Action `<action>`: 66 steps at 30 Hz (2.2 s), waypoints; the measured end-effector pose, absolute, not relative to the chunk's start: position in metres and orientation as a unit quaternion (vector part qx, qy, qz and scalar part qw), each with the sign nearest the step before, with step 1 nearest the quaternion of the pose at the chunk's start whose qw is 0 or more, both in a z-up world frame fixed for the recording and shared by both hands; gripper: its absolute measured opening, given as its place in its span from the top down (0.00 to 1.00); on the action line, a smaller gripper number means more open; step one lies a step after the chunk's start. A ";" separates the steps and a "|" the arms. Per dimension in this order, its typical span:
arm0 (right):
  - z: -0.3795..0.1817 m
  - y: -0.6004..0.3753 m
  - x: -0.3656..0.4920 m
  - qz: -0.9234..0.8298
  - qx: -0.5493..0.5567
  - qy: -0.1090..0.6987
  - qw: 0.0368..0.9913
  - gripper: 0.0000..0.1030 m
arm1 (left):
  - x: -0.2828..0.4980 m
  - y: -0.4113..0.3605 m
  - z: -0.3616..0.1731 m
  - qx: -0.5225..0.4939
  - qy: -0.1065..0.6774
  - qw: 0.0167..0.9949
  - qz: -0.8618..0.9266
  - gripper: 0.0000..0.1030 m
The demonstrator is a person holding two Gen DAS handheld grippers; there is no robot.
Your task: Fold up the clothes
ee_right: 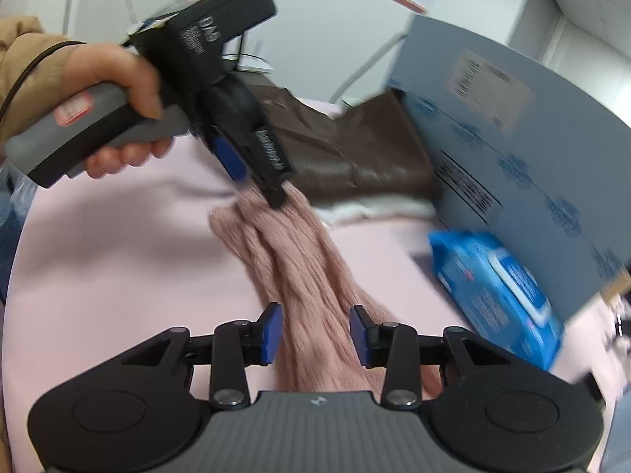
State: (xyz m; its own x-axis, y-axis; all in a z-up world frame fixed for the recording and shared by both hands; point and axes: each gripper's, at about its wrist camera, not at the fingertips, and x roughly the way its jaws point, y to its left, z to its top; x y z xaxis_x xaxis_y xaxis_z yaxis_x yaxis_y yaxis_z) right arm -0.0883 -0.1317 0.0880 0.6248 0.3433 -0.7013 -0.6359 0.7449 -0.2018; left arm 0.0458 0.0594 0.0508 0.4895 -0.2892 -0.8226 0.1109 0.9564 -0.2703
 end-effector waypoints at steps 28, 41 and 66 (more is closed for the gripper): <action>0.079 -0.127 -0.065 0.301 -0.182 0.336 0.874 0.93 | 0.029 0.075 0.057 -0.130 0.489 0.849 -0.155 0.88; 0.089 -0.134 -0.074 0.309 -0.164 0.314 0.883 0.93 | 0.009 0.085 0.087 -0.120 0.451 0.870 -0.158 0.88; 0.089 -0.184 -0.039 0.248 -0.020 0.422 0.872 0.87 | 0.022 0.012 0.051 0.020 0.451 0.869 -0.200 0.48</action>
